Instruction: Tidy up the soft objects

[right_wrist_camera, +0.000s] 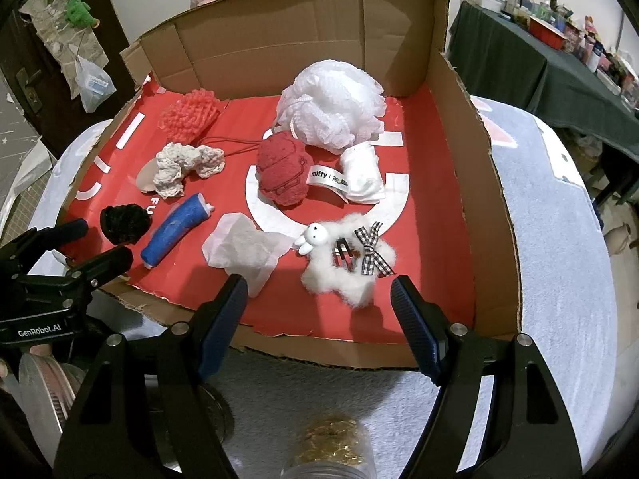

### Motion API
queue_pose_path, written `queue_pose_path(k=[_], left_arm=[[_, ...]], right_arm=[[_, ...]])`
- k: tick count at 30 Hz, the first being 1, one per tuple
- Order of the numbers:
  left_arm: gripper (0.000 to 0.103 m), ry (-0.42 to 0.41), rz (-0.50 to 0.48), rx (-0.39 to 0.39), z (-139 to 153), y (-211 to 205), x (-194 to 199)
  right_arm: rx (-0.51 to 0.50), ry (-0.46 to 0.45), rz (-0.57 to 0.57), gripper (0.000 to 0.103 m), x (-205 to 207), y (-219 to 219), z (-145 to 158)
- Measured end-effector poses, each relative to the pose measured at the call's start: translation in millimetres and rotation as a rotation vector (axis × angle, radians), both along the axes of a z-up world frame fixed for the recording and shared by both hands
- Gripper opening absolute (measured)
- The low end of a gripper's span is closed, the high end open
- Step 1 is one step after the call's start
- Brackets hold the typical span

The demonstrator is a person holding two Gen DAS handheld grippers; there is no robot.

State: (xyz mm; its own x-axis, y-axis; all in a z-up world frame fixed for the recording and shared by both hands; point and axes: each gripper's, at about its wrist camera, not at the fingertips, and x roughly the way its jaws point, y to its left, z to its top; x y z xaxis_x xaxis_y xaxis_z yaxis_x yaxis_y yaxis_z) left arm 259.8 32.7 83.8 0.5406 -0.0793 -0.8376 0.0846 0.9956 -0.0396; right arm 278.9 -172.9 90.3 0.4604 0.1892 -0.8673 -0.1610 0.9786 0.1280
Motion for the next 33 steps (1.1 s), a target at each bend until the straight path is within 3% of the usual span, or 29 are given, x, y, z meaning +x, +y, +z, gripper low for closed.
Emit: queue_pose_path(k=[33], left_arm=[[0.099,0.001,0.002,0.009,0.1,-2.8,-1.4]], right_arm=[[-0.006,-0.015,0.006,0.074,-0.3,-0.2,1.4]])
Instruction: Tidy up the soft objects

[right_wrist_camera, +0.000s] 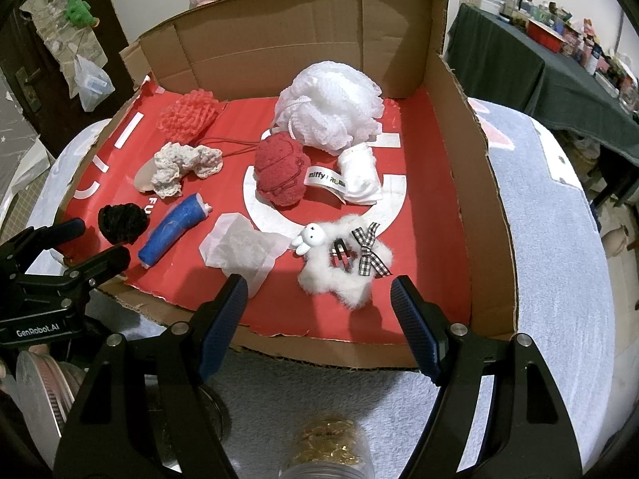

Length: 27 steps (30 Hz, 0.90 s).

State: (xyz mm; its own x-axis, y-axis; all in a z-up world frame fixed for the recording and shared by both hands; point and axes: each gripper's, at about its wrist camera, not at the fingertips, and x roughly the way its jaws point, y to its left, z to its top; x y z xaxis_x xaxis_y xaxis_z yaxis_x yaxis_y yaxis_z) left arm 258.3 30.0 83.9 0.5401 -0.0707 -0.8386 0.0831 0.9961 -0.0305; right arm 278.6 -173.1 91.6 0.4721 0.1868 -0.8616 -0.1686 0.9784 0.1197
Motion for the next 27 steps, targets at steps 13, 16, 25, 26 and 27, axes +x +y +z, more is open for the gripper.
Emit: queue_pose_path(k=[13,16,25,26,27], left_arm=[[0.099,-0.176,0.051,-0.028,59.5,17.2,-48.2],[0.103,-0.238,0.063,-0.052,72.7,19.9,-76.2],[0.103,-0.394,0.025,-0.071,72.1,3.0,-168.9],[0.103,-0.403,0.02,-0.065,68.8,0.6,-176.1],[0.103,-0.408,0.011,-0.06,64.2,-2.9,-183.4]], right_arm=[[-0.008,-0.174,-0.022,0.074,-37.1,-12.0,59.7],[-0.007,-0.226,-0.025,0.074,-61.6,-14.1,73.7],[-0.012,-0.387,-0.013,0.09,-159.5,-11.7,80.3],[-0.008,-0.395,-0.015,0.09,-166.6,-11.3,77.5],[0.0,-0.403,-0.017,0.09,-176.7,-10.9,70.8]])
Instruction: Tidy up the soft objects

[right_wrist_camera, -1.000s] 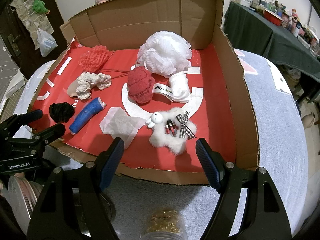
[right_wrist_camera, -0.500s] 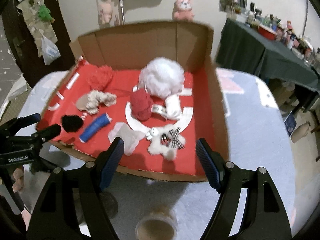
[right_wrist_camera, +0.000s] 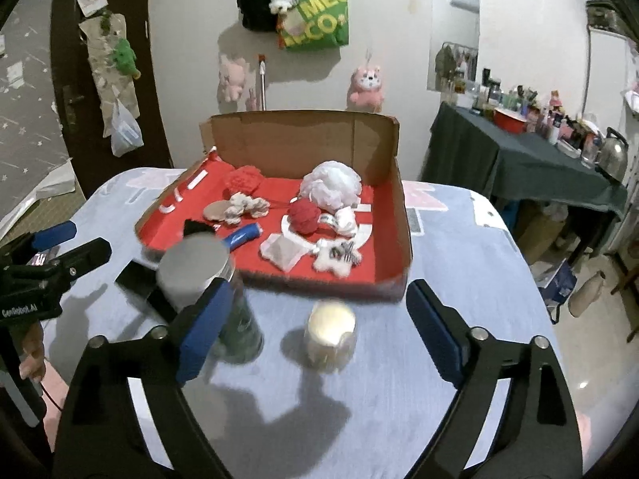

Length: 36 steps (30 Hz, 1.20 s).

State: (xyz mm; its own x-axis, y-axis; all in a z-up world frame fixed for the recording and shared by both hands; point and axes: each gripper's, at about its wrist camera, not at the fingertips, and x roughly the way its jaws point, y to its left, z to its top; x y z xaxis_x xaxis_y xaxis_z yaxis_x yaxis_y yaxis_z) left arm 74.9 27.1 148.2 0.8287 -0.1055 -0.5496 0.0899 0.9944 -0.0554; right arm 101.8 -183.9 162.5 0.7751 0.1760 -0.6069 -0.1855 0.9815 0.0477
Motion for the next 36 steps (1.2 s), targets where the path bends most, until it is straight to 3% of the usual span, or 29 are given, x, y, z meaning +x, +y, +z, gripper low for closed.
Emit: queue_pose_path(k=[6,16,23,36], left_arm=[[0.103,0.042,-0.01,-0.022,-38.4,-12.3,-20.4],[0.103,0.196,0.027,0.014,-106.2,-17.9,-0.5],[0.103,0.218,0.057,0.062,-122.4,-22.4,5.5],[0.103,0.214,0.067,0.061,-124.1,-22.5,6.2]], right_arm=[[0.02,0.04,-0.026,0.091,-24.6,3.1,-45.2],[0.001,0.165,-0.063,0.09,-16.3,7.7,-113.9],[-0.035,0.166,-0.092,0.091,-12.5,10.1,-125.5],[-0.047,0.149,-0.103,0.093,-12.8,10.7,-128.3]])
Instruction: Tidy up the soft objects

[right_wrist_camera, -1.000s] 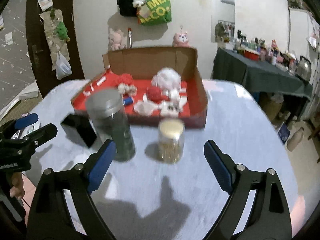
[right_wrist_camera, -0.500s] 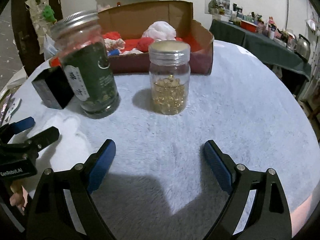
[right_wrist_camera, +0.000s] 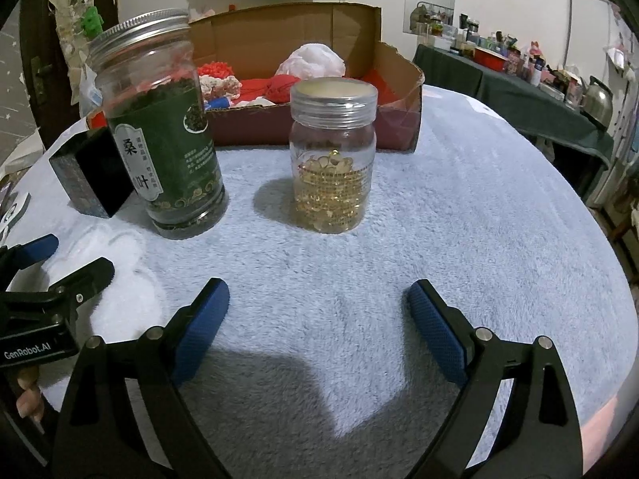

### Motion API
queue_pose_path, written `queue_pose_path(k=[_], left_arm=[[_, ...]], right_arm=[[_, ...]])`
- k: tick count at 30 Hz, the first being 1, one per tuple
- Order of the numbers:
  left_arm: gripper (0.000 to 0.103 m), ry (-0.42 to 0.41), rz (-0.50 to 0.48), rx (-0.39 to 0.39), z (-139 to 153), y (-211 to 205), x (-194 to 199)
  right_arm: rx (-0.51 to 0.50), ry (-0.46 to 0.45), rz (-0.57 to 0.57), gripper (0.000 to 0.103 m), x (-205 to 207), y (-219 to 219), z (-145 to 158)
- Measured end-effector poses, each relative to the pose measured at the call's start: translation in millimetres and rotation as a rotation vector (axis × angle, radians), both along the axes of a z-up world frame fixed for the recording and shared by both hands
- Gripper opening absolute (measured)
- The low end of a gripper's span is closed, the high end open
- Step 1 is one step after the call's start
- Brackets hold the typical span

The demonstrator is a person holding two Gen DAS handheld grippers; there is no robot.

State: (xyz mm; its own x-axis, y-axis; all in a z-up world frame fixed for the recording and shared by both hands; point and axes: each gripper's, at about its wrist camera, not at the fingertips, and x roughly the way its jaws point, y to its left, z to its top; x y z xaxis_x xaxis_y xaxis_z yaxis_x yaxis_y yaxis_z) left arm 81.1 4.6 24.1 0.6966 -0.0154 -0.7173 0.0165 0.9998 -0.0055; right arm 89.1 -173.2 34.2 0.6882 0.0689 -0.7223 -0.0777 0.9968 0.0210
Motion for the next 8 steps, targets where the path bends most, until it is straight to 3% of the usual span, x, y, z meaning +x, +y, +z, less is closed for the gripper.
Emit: queue_pose_path(k=[8], left_arm=[[0.103,0.0,0.0,-0.002,-0.1,0.3,-0.3]], right_arm=[[-0.001,-0.003,-0.001,0.093,-0.5,1.4,-0.1]])
